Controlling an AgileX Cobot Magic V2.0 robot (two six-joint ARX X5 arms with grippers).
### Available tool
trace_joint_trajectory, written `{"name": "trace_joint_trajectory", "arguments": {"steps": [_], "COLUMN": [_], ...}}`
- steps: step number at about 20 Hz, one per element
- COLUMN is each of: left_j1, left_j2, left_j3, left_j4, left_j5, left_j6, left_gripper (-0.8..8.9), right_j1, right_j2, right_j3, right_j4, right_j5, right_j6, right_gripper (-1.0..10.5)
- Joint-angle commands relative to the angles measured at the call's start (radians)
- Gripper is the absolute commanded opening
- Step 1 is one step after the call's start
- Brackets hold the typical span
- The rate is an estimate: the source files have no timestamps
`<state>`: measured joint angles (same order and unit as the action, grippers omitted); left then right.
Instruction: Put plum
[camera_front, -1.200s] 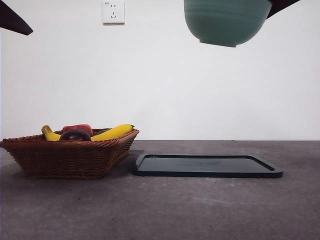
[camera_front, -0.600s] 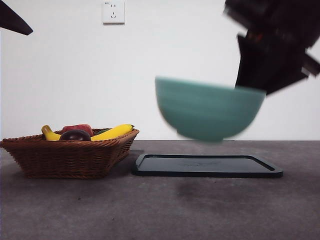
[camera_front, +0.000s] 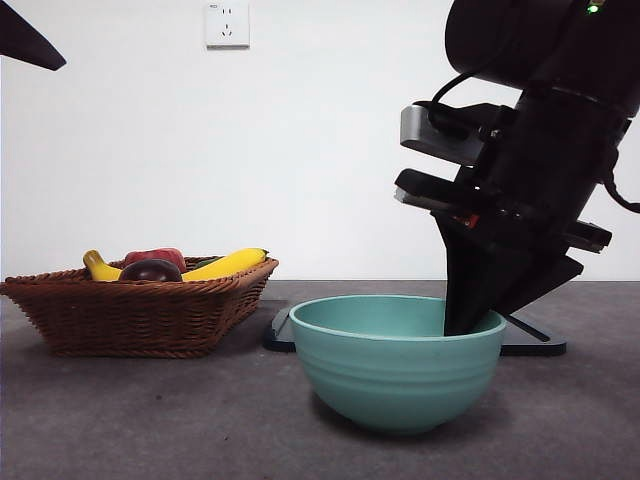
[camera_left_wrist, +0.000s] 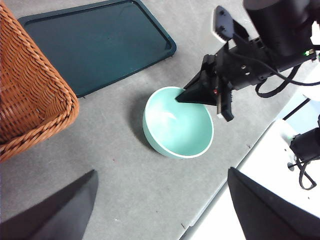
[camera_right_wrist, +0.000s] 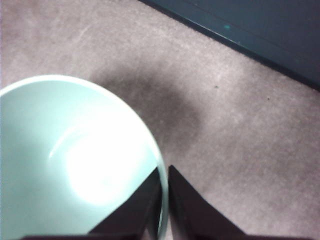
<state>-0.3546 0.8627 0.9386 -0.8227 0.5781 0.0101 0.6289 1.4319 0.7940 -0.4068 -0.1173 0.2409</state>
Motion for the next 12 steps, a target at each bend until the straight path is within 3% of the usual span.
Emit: {"name": "trace_joint_trajectory", "arguments": {"steps": [1,4,8,12], "left_j1": [-0.004,-0.004,-0.004,-0.004], "left_j2": [0.006,0.006,0.006,0.006], "left_j3": [0.013,0.013,0.013,0.013], "left_j4": [0.006,0.006,0.006,0.006], "left_j5": [0.006,0.006,0.006,0.006], "left_j6": [0.012,0.012,0.012,0.012], "left_gripper": [4.05,4.05,4.05,4.05], "right_j1": [0.01,0.011,0.01,0.01], "right_j2": [0.018,0.018,0.017,-0.014], "right_j3": [0.008,0.008,0.008,0.026], "right_j4": [0.011,0.01,0.005,-0.008], "right_j5": [0.014,0.013,0.013,0.014], "right_j6": [0.013,0.014,0.022,0.021], "right_gripper": [0.1,0.5,2.3,2.4]}}
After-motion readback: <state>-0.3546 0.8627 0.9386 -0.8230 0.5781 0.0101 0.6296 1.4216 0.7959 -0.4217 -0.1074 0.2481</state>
